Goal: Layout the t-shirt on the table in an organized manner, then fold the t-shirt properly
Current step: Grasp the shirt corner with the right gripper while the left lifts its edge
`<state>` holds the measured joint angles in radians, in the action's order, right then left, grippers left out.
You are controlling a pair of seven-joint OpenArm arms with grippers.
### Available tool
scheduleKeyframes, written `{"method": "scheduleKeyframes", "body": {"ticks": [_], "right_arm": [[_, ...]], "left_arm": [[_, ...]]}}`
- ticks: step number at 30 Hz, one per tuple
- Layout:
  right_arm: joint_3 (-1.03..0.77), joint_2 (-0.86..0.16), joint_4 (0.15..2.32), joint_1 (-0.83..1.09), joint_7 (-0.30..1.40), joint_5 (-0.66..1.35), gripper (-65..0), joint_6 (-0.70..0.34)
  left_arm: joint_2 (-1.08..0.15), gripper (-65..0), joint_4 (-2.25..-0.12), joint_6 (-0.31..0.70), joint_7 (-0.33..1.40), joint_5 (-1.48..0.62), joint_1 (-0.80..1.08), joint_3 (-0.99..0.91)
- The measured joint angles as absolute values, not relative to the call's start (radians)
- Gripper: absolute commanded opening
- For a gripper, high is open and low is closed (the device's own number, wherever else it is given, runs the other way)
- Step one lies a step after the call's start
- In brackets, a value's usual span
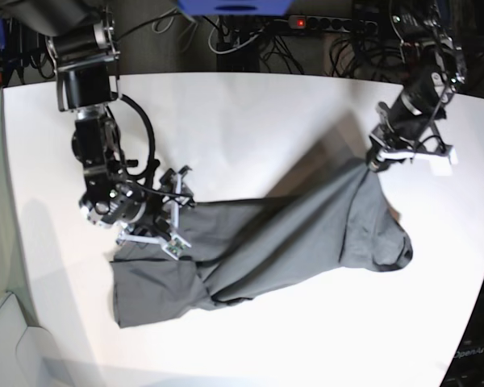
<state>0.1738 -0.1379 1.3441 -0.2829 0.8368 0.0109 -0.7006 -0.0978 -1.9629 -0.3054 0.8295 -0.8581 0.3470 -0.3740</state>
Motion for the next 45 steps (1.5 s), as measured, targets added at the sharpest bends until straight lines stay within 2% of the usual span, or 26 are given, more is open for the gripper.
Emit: {"method": "scheduleKeyframes", "body": {"ticks": [8,16,22,27,29,31,36,38,45], "right_arm": [[0.173,-0.138,1.34,-0.301,0.826,0.011,-24.7,-0.701],[0.179,-0.134,1.341,-0.308,0.836,0.012,-24.7,-0.701],[0.181,-0.11,1.333,-0.36,0.833,0.012,-24.4,-0.701],[0.182,-0.103,1.127,-0.457,0.81,0.012,-25.3,-0.701],[0.179,-0.109,1.045,-0.483,0.761,0.007,-28.7,-0.699],[0.179,-0.11,1.011,-0.487,0.72,0.005,-34.9,-0.698],[0.179,-0.105,0.988,-0.487,0.69,0.008,-57.3,-0.698],[0.18,-0.105,0.988,-0.487,0.687,0.007,-63.1,-0.698],[0.18,-0.12,0.933,-0.489,0.673,0.008,-64.6,-0.698]], "left_arm": [[-0.11,-64.8,-1.961,-0.308,0.688,-0.848,0.498,-0.205],[-0.1,-64.9,-1.934,-0.296,0.653,-0.632,0.495,0.023],[-0.107,-64.9,-1.934,-0.3,0.65,-0.602,0.495,0.043],[-0.144,-64.9,-1.942,-0.302,0.65,-0.609,0.499,0.043],[-0.15,-64.9,-1.962,-0.31,0.651,-0.606,0.501,0.041],[-0.15,-64.9,-1.996,-0.307,0.651,-0.607,0.501,0.041],[-0.169,-64.9,-2.005,-0.311,0.653,-0.678,0.473,0.043],[-0.193,-64.9,-2.005,-0.303,0.653,-0.741,0.445,0.051],[-0.287,-64.9,-2.005,-0.305,0.662,-0.938,0.394,0.055]]}}
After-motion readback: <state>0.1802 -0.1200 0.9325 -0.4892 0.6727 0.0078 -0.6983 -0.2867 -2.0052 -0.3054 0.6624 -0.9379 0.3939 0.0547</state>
